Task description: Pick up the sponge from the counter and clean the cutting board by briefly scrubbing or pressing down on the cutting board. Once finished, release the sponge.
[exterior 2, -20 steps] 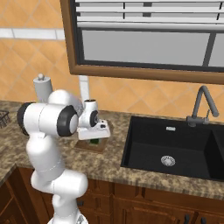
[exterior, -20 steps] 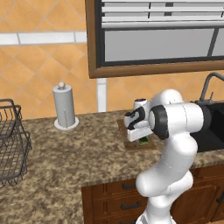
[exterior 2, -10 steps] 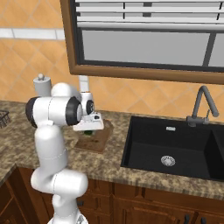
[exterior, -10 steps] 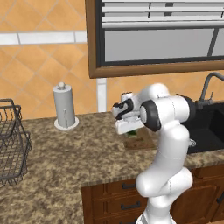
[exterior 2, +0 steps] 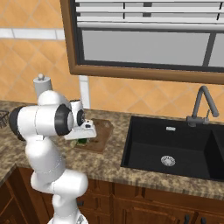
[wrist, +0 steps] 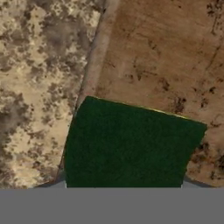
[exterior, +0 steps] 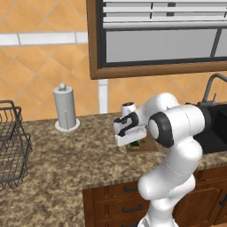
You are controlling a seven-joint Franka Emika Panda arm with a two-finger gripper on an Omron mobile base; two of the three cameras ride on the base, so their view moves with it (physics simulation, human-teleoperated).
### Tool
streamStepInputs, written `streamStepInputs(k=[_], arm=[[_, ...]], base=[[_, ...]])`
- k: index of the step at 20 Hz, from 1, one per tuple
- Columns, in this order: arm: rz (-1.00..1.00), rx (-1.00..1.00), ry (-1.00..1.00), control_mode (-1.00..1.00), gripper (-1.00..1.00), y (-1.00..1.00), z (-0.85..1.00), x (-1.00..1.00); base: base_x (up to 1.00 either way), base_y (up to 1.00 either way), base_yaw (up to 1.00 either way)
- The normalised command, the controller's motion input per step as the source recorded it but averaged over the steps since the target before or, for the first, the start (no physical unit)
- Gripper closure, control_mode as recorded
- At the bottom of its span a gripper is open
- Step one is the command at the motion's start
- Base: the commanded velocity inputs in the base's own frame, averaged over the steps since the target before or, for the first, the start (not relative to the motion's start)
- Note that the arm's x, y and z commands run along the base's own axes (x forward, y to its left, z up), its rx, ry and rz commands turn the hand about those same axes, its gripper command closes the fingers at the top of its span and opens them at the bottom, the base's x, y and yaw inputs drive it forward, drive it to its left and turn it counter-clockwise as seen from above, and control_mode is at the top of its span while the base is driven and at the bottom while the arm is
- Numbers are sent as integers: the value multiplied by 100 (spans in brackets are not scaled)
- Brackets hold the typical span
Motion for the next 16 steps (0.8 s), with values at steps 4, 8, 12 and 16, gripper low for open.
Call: streamStepInputs(k=[4,8,12,16], arm=[[0,0,-12,-100,100,44,12,-100],[0,0,-8,-100,100,99,44,-90],[0,0,-4,-100,100,100,57,-45],[0,0,-5,-100,100,47,5,38]], base=[[0,0,0],[0,0,0],[0,0,0],[0,0,0]])
